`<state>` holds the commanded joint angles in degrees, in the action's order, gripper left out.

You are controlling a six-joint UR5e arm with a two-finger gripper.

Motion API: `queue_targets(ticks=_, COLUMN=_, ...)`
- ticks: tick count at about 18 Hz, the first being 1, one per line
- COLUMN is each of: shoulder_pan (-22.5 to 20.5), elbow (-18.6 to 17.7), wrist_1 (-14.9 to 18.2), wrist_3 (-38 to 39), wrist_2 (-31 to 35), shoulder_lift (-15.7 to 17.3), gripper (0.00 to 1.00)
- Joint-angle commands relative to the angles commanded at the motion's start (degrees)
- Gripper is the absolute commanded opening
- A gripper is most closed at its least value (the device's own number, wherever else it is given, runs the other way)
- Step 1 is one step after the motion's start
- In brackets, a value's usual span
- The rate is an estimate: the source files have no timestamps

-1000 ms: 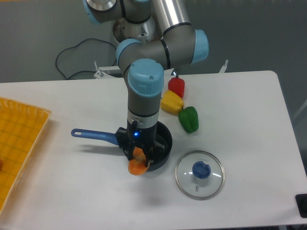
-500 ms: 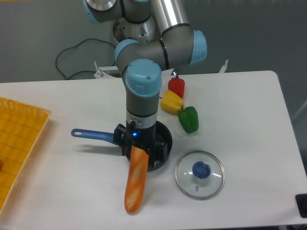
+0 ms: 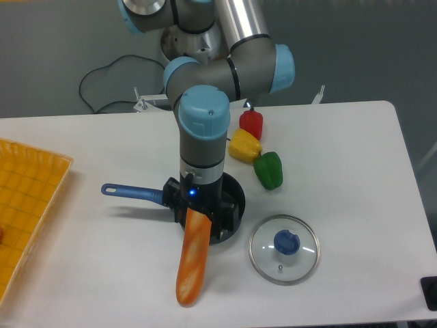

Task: Place the long bread in the pot

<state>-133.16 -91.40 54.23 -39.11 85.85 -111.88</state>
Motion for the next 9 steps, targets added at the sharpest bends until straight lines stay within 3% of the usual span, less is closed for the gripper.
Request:
queue_targets(ticks=4, shoulder_pan=1.94, elbow=-5.00, wrist_1=0.70, wrist_3=-0.26, wrist_2=6.25, shoulder_lift=0.52, gripper=1.00)
queue_targets(ticks=9, shoulder_pan=1.85, elbow=-5.81, wrist_1=4.65, wrist_3=-0.53, wrist_2=7.92, shoulder_lift=0.61, gripper=1.00)
